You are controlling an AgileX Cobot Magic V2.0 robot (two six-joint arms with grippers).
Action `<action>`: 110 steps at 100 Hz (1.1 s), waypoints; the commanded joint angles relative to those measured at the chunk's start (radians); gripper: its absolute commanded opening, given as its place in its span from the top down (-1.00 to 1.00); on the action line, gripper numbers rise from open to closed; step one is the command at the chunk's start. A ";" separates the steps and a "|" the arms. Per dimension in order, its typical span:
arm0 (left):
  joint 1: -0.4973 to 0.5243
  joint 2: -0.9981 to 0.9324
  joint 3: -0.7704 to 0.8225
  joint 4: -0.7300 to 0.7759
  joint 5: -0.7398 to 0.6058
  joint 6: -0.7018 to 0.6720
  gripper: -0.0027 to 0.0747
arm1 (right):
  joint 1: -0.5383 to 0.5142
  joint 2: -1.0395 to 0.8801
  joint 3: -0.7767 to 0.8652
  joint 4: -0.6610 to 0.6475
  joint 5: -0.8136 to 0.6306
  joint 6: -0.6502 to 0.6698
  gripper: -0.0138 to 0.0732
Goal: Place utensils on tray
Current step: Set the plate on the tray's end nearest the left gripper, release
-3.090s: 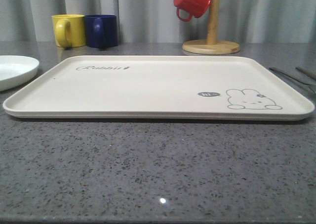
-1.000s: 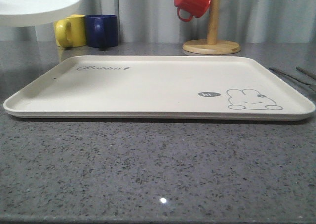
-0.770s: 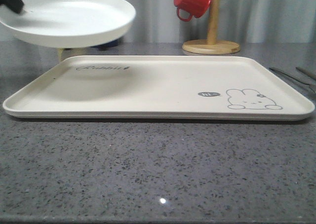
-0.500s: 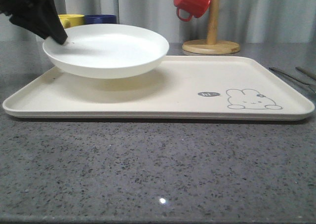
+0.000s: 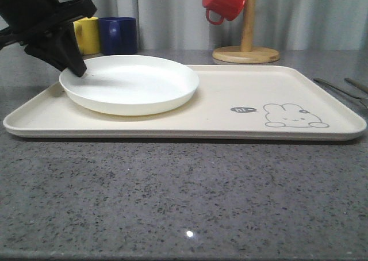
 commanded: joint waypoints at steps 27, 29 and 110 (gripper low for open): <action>-0.009 -0.042 -0.036 -0.037 -0.029 -0.005 0.22 | -0.002 -0.007 -0.018 0.000 -0.085 -0.007 0.84; -0.009 -0.042 -0.036 -0.037 -0.034 -0.005 0.22 | -0.002 -0.007 -0.018 0.000 -0.085 -0.007 0.84; -0.005 -0.752 0.520 0.084 -0.650 -0.005 0.22 | -0.002 -0.007 -0.018 0.000 -0.085 -0.007 0.84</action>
